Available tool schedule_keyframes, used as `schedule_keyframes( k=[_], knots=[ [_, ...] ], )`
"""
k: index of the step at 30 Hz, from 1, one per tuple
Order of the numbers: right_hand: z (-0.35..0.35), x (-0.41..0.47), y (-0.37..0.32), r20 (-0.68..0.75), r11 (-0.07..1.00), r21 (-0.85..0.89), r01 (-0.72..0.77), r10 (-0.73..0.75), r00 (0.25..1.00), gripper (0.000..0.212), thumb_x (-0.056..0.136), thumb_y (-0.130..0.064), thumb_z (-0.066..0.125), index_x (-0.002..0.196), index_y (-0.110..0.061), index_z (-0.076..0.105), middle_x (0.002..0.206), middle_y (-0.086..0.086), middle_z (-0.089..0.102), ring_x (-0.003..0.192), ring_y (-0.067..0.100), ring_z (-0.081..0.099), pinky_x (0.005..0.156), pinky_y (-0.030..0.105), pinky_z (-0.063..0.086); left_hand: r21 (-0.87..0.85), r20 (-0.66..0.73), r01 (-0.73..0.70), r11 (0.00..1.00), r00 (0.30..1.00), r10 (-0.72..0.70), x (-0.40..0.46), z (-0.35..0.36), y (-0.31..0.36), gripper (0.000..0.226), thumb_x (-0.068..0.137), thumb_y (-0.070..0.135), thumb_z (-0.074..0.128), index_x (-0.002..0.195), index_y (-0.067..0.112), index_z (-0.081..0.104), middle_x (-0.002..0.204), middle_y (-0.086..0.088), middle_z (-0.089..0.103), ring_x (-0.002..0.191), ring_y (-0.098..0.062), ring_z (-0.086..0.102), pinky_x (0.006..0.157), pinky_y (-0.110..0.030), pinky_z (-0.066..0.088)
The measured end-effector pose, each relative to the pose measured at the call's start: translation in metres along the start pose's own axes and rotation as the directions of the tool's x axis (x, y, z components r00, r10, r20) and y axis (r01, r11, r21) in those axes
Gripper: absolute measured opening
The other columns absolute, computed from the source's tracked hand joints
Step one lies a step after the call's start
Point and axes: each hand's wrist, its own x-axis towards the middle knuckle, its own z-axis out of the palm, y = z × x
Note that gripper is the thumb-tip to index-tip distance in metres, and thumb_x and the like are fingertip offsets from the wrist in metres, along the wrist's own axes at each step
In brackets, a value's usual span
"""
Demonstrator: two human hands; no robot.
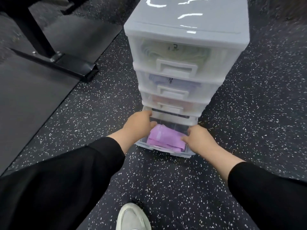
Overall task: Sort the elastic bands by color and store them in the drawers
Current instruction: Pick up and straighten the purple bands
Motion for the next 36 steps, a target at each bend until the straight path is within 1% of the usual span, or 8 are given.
schedule_keyframes(
  k=[6,8,11,14,20,27,32,36],
  knots=[
    [-0.001,-0.039,-0.007,-0.265,0.903,0.397,0.165,-0.059,0.962,0.033,0.101,-0.029,0.056,0.130,-0.016,0.063,0.121,-0.004,0.067,0.107,0.013,0.061,0.092,0.027,0.046,-0.457,-0.203,0.149,0.877,0.943,-0.266,-0.037,0.018,-0.012,0.023,0.101,0.033,0.052,0.107,0.017,0.066,0.095,0.004,0.070,0.085,-0.022,0.064,0.073,-0.033,0.047],
    [0.009,-0.052,-0.010,-0.246,0.761,0.641,0.100,0.081,0.966,0.027,0.101,-0.027,0.056,0.123,-0.016,0.065,0.112,-0.003,0.068,0.096,0.012,0.062,0.090,0.034,0.052,-0.696,-0.176,0.232,0.679,0.862,-0.475,-0.052,0.032,-0.020,0.022,0.100,0.029,0.051,0.097,0.013,0.066,0.086,-0.003,0.071,0.077,-0.023,0.064,0.073,-0.041,0.056],
    [0.031,-0.072,-0.015,0.129,0.281,0.936,-0.212,0.286,0.949,0.020,0.102,-0.018,0.054,0.115,-0.006,0.062,0.097,0.008,0.065,0.083,0.018,0.063,0.074,0.037,0.058,-0.919,0.105,0.330,0.216,0.733,-0.672,-0.074,0.049,-0.025,0.016,0.103,0.022,0.052,0.107,0.010,0.060,0.085,-0.009,0.066,0.073,-0.022,0.060,0.070,-0.041,0.056],
    [0.048,-0.077,-0.014,0.415,-0.047,0.905,-0.422,0.303,0.858,0.020,0.100,-0.007,0.054,0.120,-0.004,0.055,0.121,0.014,0.063,0.108,0.029,0.063,0.082,0.046,0.060,-0.908,0.308,0.417,0.040,0.729,-0.611,-0.081,0.058,-0.030,0.031,0.103,0.026,0.053,0.132,0.013,0.050,0.105,-0.006,0.062,0.095,-0.019,0.064,0.087,-0.041,0.060],
    [0.050,-0.070,-0.009,0.514,-0.310,0.841,-0.444,0.199,0.835,0.036,0.100,0.000,0.044,0.136,-0.003,0.046,0.146,0.024,0.048,0.134,0.036,0.048,0.086,0.053,0.055,-0.916,0.394,0.390,-0.092,0.833,-0.388,-0.078,0.060,-0.030,0.048,0.099,0.016,0.052,0.147,0.014,0.045,0.148,-0.007,0.049,0.129,-0.022,0.053,0.096,-0.042,0.055],
    [0.035,-0.057,-0.012,0.422,-0.402,0.854,-0.329,0.166,0.891,0.060,0.100,0.001,0.040,0.157,-0.010,0.024,0.152,0.025,0.039,0.135,0.035,0.048,0.086,0.051,0.054,-0.927,0.365,0.313,-0.208,0.880,-0.303,-0.067,0.051,-0.024,0.031,0.102,0.009,0.047,0.131,0.006,0.054,0.137,-0.010,0.055,0.136,-0.022,0.049,0.110,-0.052,0.047],
    [0.021,-0.040,-0.010,0.410,-0.344,0.875,-0.341,0.151,0.899,0.062,0.098,0.002,0.040,0.157,-0.008,0.024,0.154,0.026,0.037,0.136,0.035,0.047,0.084,0.051,0.055,-0.927,0.372,0.338,-0.163,0.883,-0.287,-0.044,0.044,-0.032,0.057,0.089,0.012,0.057,0.145,0.007,0.045,0.153,-0.017,0.044,0.132,-0.021,0.055,0.095,-0.048,0.058],
    [0.011,-0.026,-0.012,0.385,-0.295,0.896,-0.330,0.151,0.910,0.064,0.097,0.005,0.038,0.157,-0.013,0.024,0.151,0.022,0.043,0.136,0.033,0.048,0.100,0.056,0.050,-0.936,0.353,0.337,-0.107,0.892,-0.283,-0.023,0.036,-0.027,0.043,0.089,0.004,0.056,0.133,0.005,0.055,0.150,-0.013,0.048,0.129,-0.021,0.055,0.091,-0.046,0.059]
  ],
)
